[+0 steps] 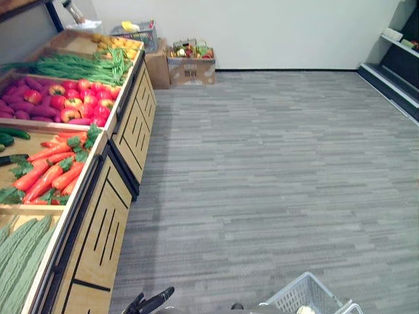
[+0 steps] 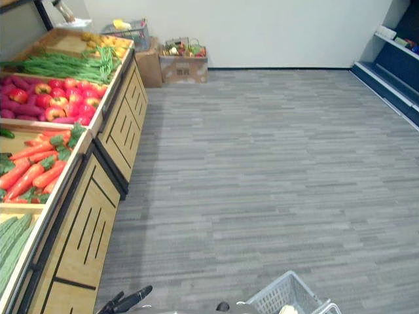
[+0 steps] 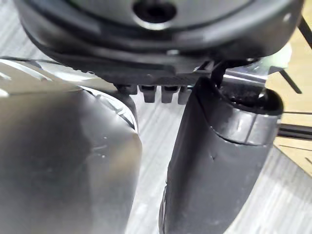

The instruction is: Pick vegetable in the basket

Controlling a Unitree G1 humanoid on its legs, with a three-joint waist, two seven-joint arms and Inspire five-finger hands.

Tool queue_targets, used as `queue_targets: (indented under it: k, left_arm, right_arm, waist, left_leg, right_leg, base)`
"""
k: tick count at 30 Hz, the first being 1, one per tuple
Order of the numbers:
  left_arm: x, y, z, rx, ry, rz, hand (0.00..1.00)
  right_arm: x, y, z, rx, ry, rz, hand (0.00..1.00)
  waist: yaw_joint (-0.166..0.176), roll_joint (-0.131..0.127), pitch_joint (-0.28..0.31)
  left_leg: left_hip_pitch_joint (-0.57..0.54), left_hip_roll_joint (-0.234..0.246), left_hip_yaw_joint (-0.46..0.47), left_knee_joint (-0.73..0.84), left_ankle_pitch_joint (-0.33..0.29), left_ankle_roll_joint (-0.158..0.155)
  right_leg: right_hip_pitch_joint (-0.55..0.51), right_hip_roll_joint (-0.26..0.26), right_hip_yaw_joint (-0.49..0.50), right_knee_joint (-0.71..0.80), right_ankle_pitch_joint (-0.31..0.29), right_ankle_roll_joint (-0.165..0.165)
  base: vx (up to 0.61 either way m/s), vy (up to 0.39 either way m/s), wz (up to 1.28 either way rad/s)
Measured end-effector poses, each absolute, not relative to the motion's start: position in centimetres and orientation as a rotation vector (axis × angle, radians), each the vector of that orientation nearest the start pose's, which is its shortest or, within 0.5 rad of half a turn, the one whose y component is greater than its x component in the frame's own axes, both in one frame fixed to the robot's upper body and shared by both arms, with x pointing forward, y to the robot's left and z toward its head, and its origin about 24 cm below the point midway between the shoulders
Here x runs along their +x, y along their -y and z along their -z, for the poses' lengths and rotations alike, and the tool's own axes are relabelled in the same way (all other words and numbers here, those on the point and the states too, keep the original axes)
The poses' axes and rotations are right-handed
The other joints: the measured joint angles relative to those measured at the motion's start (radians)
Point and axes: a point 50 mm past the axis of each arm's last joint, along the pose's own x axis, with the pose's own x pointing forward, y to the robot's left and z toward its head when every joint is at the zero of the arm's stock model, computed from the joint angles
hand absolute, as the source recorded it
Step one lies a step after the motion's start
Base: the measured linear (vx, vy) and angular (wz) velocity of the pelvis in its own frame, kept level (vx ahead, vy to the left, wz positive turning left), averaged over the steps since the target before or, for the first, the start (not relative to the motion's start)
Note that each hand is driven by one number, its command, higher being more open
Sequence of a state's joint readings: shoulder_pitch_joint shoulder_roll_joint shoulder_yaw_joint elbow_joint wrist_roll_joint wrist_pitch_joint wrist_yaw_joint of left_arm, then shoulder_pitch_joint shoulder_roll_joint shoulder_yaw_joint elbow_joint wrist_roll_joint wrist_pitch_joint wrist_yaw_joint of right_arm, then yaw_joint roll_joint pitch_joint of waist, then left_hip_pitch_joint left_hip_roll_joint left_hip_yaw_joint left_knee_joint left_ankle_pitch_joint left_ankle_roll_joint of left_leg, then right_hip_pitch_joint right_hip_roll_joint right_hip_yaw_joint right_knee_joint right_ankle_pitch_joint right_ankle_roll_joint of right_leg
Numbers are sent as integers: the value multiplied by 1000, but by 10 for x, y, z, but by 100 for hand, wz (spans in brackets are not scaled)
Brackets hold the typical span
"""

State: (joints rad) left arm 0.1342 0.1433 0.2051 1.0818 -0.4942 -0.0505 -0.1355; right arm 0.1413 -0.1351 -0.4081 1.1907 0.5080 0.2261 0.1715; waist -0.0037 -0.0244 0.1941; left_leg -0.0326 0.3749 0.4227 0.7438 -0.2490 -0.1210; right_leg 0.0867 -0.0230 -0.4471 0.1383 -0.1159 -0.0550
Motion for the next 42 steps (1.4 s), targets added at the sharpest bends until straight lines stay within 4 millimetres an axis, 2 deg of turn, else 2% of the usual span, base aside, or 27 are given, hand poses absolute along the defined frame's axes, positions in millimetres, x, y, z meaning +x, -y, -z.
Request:
queue_targets:
  k: [2,3,5,6,7,8,9,10,11,14,16,18,19,21,22,24,26,28,29,31,32,33,34,36,38,41,42]
  left_arm:
    - [75,-227,159,-484,-987,-469,100]
    - [79,-225,159,-501,-974,-461,100]
    - [83,-226,158,-507,-961,-444,100]
    - [83,-224,158,-502,-964,-433,100]
    - [83,-223,158,-500,-968,-429,100]
    - [79,-223,159,-501,-978,-433,100]
    - [72,-222,161,-507,-994,-445,100]
    - [71,-225,161,-504,-992,-451,100]
    - [74,-231,159,-485,-984,-454,100]
    - [75,-238,158,-468,-988,-463,100]
    - [74,-237,158,-472,-995,-464,100]
    - [73,-231,160,-490,-1008,-457,100]
    - [72,-228,161,-499,-1012,-454,100]
    - [70,-226,162,-503,-1022,-451,100]
    - [67,-226,162,-496,-1031,-449,100]
    - [62,-227,162,-487,-1039,-450,100]
    - [59,-225,163,-482,-1045,-439,100]
    - [62,-220,163,-475,-1052,-410,100]
    - [65,-218,163,-479,-1047,-394,100]
    - [68,-219,163,-484,-1039,-392,100]
    - [66,-223,162,-478,-1041,-402,100]
    - [68,-229,161,-462,-1040,-407,100]
    - [69,-224,162,-472,-1044,-404,100]
    - [67,-219,163,-486,-1045,-409,100]
    - [65,-219,164,-493,-1048,-423,100]
    - [66,-216,163,-502,-1025,-426,100]
    - [66,-217,163,-501,-1022,-427,100]
  right_arm:
    - [33,223,171,746,-1242,604,0]
    - [39,222,170,750,-1229,594,0]
    - [43,221,170,757,-1220,580,0]
    - [44,222,170,749,-1219,569,0]
    - [44,223,170,739,-1223,560,0]
    - [42,225,170,707,-1239,546,0]
    - [40,225,170,685,-1247,532,0]
    - [39,223,170,683,-1253,524,0]
    - [42,217,171,681,-1257,504,0]
    - [43,213,172,641,-1280,456,0]
    - [45,216,171,605,-1285,435,0]
    - [45,224,169,567,-1287,430,0]
    - [46,227,169,563,-1282,436,0]
    - [53,236,166,556,-1247,454,0]
    - [59,239,164,561,-1227,460,0]
    - [62,238,164,566,-1218,458,0]
    - [63,239,164,562,-1214,455,0]
    - [66,240,162,558,-1200,451,0]
    - [67,241,162,559,-1191,448,0]
    - [67,238,162,567,-1179,442,0]
    - [65,232,164,597,-1170,437,0]
    - [58,227,166,621,-1181,440,0]
    - [55,228,166,618,-1187,447,0]
    - [53,229,166,617,-1191,452,0]
    - [53,230,166,597,-1201,439,0]
    - [52,237,165,572,-1215,441,0]
    - [51,238,165,572,-1222,443,0]
  waist:
    - [2,-10,3]
    - [6,-28,11]
    - [9,-39,20]
    - [20,-26,21]
    - [26,-16,24]
    - [34,-6,24]
    - [41,-4,23]
    - [42,-7,24]
    - [42,-50,22]
    - [46,-84,7]
    - [49,-81,0]
    - [54,-55,-21]
    - [55,-50,-30]
    - [54,-43,-41]
    - [53,-43,-41]
    - [52,-40,-39]
    - [53,-29,-41]
    - [49,-5,-40]
    - [43,8,-33]
    - [29,4,-31]
    - [14,-12,-30]
    - [6,-28,-19]
    - [9,-17,-8]
    - [24,10,-10]
    - [26,27,-20]
    - [27,35,-28]
    - [26,36,-29]
  left_leg:
    - [-53,-62,5,-170,-4,10]
    - [-79,-130,-3,-330,7,15]
    - [-103,-199,-36,-514,78,17]
    - [-131,-210,-67,-613,143,2]
    - [-147,-203,-82,-626,171,1]
    - [-150,-192,-89,-610,241,16]
    - [-121,-191,-75,-610,314,56]
    - [-114,-195,-61,-608,334,78]
    - [-98,-216,-43,-599,318,96]
    - [-75,-256,-14,-570,273,119]
    - [-70,-264,-1,-507,207,126]
    - [-78,-270,3,-432,122,133]
    - [-77,-276,3,-428,110,135]
    - [-60,-298,-3,-426,82,150]
    - [-29,-312,-12,-430,63,155]
    - [15,-314,-21,-446,56,155]
    - [94,-291,-40,-506,63,138]
    - [113,-255,-63,-537,67,119]
    - [126,-228,-86,-552,68,99]
    - [126,-201,-146,-552,51,70]
    - [120,-200,-210,-552,39,39]
    - [133,-192,-276,-540,37,-6]
    - [143,-170,-305,-525,36,-7]
    - [160,-122,-331,-508,45,-16]
    - [154,-90,-335,-516,63,-30]
    - [105,-75,-313,-491,110,8]
    - [96,-72,-279,-487,130,4]
  right_leg:
    - [24,-14,1,-33,5,5]
    - [43,-39,2,-51,6,12]
    - [67,-64,5,-72,7,31]
    - [85,-60,17,-92,4,45]
    - [96,-54,27,-98,1,51]
    - [120,-48,50,-100,-10,77]
    - [147,-55,69,-100,-24,101]
    - [150,-63,74,-98,-30,111]
    - [160,-89,80,-95,-34,118]
    - [166,-142,92,-75,-23,134]
    - [177,-166,97,-44,-25,137]
    - [150,-209,97,70,-48,173]
    - [126,-227,98,124,-55,184]
    - [34,-296,109,355,-63,251]
    - [-35,-341,151,536,-27,319]
    - [-76,-356,142,665,-62,310]
    - [-125,-312,51,679,-163,233]
    - [-176,-254,28,599,-189,188]
    - [-215,-219,37,510,-187,186]
    - [-270,-187,131,335,-127,185]
    - [-270,-175,256,179,-35,192]
    - [-225,-153,282,158,72,189]
    - [-204,-139,252,174,39,188]
    - [-156,-106,180,242,-41,139]
    - [-137,-83,131,248,-76,118]
    - [-88,-67,76,183,-76,100]
    - [-56,-64,61,150,-71,93]
  base:
    - [238,-19,3]
    - [202,76,6]
    - [173,95,-1]
    - [153,106,-19]
    - [210,155,-42]
    - [265,169,-49]
    - [287,164,-45]
    - [372,153,-30]
    - [355,128,-17]
    - [285,125,-14]
    - [235,164,-12]
    - [217,189,-4]
    - [220,190,9]
    - [251,174,15]
    - [241,110,18]
    - [253,3,20]
    - [241,-85,17]
    - [144,-145,27]
    - [180,-302,54]
    - [170,-370,75]
    - [202,-414,128]
    - [220,-425,128]
    - [263,-405,100]
    - [250,-350,71]
    - [246,-315,72]
    - [236,-249,64]
    - [218,-166,77]
